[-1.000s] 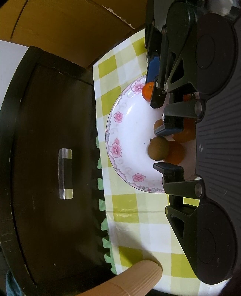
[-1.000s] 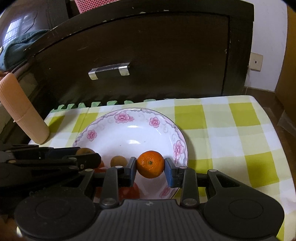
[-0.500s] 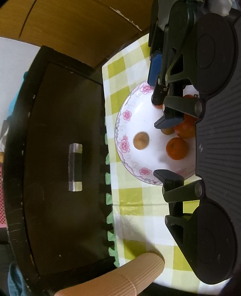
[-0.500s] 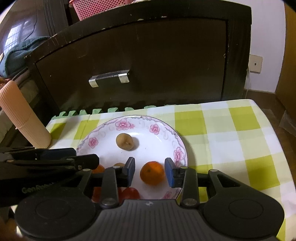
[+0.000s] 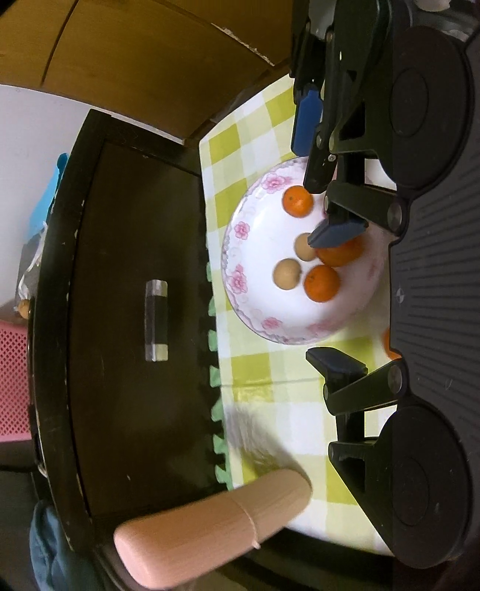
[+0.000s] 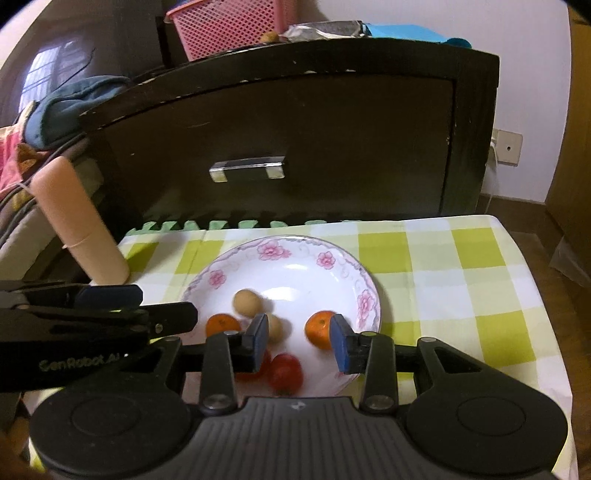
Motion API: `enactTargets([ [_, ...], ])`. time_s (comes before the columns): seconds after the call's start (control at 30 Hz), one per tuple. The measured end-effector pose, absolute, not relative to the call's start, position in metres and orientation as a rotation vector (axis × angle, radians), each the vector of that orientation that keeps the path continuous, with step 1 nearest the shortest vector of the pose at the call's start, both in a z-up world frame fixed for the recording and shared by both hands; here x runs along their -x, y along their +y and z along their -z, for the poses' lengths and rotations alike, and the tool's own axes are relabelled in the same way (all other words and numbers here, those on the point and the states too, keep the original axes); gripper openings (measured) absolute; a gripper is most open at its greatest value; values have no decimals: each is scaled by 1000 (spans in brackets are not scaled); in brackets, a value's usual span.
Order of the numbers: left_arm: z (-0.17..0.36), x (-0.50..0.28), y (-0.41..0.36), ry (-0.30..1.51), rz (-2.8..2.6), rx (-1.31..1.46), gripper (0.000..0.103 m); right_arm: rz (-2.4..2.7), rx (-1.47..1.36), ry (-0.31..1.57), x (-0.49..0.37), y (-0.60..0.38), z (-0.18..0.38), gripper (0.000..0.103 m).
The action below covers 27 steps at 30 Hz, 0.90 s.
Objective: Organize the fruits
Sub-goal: 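Withdraw both open tools from the bowl toward the remaining fruit, then grasp a red tomato with the right tool while the left tool grasps another red tomato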
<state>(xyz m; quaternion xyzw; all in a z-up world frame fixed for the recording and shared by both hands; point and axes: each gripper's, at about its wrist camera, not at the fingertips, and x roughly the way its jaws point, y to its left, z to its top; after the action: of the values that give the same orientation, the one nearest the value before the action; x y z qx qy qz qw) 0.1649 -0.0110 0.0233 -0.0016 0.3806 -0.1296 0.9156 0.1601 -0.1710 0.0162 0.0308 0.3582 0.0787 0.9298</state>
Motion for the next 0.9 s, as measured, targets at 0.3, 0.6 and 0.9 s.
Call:
enactTargets([
  [0.3, -24, -136, 15, 812, 233, 43, 68, -213, -45, 755, -123, -149, -15, 36],
  [0.6, -19, -112, 28, 843, 224, 46, 69, -280, 18, 815, -95, -127, 3, 36],
  [0.9, -13, -110, 32, 870, 225, 52, 70, -389, 95, 859, -95, -104, 22, 38],
])
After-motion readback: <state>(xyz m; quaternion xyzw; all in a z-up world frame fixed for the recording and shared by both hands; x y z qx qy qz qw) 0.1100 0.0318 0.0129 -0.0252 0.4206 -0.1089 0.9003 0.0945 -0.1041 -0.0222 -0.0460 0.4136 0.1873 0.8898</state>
